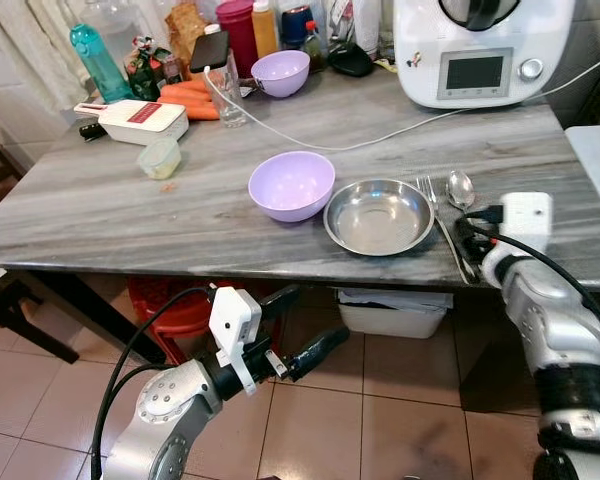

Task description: Setting the table

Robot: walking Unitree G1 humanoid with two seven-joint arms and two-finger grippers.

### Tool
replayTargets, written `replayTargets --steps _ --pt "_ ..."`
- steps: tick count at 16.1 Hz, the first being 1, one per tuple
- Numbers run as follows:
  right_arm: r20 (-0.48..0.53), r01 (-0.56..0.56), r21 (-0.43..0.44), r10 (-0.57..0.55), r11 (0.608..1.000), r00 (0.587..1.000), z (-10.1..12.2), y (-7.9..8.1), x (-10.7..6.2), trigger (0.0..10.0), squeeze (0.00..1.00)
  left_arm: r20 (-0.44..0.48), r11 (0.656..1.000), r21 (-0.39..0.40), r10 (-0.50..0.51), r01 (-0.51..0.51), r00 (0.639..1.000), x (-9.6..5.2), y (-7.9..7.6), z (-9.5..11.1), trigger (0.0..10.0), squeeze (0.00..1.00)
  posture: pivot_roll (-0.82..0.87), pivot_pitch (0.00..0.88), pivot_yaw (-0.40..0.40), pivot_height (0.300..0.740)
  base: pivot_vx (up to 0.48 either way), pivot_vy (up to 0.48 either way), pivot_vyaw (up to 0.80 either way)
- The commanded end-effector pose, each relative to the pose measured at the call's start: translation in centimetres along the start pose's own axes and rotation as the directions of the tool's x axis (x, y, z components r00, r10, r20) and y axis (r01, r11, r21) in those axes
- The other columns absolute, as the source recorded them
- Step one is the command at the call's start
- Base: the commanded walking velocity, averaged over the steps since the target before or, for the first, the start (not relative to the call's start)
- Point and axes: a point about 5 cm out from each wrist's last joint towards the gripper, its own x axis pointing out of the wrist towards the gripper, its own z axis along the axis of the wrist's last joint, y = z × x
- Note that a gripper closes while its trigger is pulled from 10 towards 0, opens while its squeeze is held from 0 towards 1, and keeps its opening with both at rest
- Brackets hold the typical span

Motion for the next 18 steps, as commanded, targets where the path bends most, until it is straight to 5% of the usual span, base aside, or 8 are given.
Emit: replayTargets --steps 1,6,8,12,16,17,18 --pt "0.032 0.001 0.027 -0.002 1.0 0.999 0.6 0.4 -0.2 10.0 1.0 -0.007 1.0 0.018 0.016 -0.016 1.0 -0.3 0.5 0.0 10.0 0.0 -0.09 0.024 0.163 0.74 0.0 0.0 0.0" --pt "0.166 0.038 0.059 -0.048 0.998 0.985 1.9 0.3 -2.0 10.0 1.0 0.007 0.999 0.03 0.029 -0.029 1.0 -0.1 1.0 0.3 10.0 0.0 -0.09 0.009 0.167 0.74 0.0 0.0 0.0" --pt "0.209 -0.05 0.092 0.029 0.995 0.978 1.7 2.0 -3.1 10.0 1.0 0.01 0.998 0.04 0.055 -0.055 0.998 -0.2 1.2 0.3 10.0 0.0 -0.09 0.008 0.168 0.74 0.0 0.0 0.0" --pt "0.158 -0.144 0.112 0.125 0.983 0.979 -0.2 4.7 -4.7 10.0 1.0 0.008 0.982 0.085 0.17 -0.17 0.985 -0.8 2.3 0.1 10.0 0.0 -0.09 0.012 0.168 0.74 0.0 0.0 0.0" --pt "0.125 -0.136 0.105 0.123 0.985 0.985 -1.2 5.4 -5.7 10.0 0.98 0.012 0.98 0.081 0.18 -0.18 0.984 -0.9 2.3 -0.1 10.0 0.0 -0.09 0.009 0.165 0.74 0.0 0.0 0.0" --pt "0.116 -0.13 0.105 0.118 0.986 0.986 -1.4 5.5 -5.7 10.0 0.84 0.012 0.98 0.082 0.182 -0.182 0.983 -0.9 2.3 -0.2 10.0 0.0 -0.09 0.011 0.165 0.74 0.0 0.0 0.0" --pt "0.114 -0.137 0.107 0.125 0.985 0.986 -1.4 5.8 -5.8 10.0 0.0 0.012 0.979 0.083 0.184 -0.184 0.983 -0.8 2.3 -0.2 10.0 0.0 -0.09 0.012 0.164 0.74 0.0 0.0 0.0"
